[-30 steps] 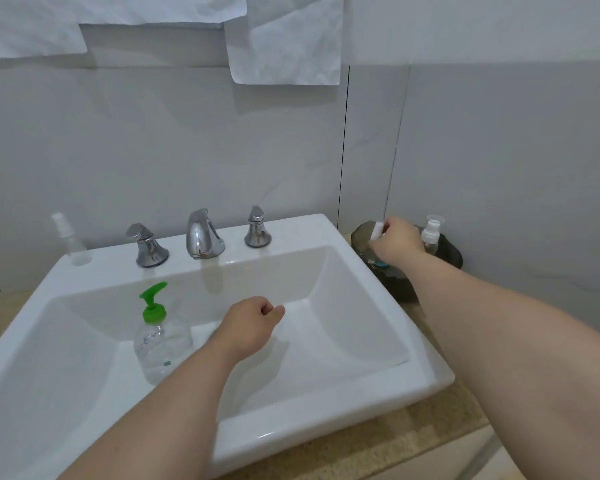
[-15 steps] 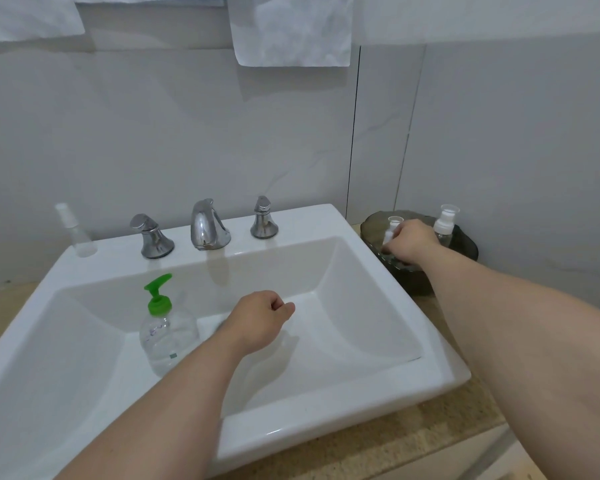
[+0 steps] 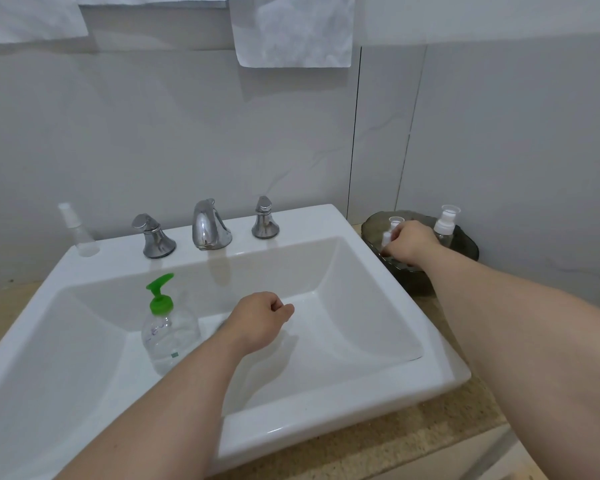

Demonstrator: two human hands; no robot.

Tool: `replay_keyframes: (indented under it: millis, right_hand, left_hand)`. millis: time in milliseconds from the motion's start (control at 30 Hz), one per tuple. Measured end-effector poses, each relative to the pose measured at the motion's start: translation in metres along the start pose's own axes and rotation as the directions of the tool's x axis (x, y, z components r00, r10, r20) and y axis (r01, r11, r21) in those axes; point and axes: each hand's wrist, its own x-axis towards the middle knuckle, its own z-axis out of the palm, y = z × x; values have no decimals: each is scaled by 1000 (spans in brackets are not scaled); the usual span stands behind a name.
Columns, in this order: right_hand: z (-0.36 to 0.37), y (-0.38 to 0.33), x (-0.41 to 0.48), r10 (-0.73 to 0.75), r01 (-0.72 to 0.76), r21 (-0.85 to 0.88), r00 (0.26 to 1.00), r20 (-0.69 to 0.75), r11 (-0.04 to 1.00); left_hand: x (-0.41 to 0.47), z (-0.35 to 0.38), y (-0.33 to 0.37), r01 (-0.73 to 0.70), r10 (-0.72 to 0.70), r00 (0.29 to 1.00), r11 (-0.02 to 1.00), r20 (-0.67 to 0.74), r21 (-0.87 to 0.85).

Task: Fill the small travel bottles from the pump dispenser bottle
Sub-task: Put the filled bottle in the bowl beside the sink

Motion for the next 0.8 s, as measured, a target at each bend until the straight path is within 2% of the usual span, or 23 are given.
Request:
replay_keyframes:
  millis: [300,400,467,533,600,667,800]
  right_hand:
    - [-7,-5,-7,8,-8,0,1000,-16,1000]
    - [-14,-12,-21,44,-40,51,996,-80,998]
    - [-21,-23,-35,42,-33,50,979,-199,998]
    - [-26,-39,-53,5,28,83,931,-366,996]
    - [-23,-58,-73,-88,158,116,884,-460,981]
    - [-14,-84,-95,-182,278,152,871,-456,949]
    - [23,-123,-128,-179,310,367,920,-348,877]
  left_hand:
    - [-2,-2,2,8,-8,1000,1000,1,-9]
    - [-6,-3,7,-3,3,1000,1000,-19,-3]
    - [-9,-6,11,-9,8,999,1000,-35,-13]
    - [-14,-11,16,-23,21,998,999,-53,-30]
    - [-18,-14,21,-47,43,996,998,-75,-49]
    - [-29,-22,25,-61,50,991,994,-125,-86]
    - [-49,-52,32,-28,4,986,990,-164,-139]
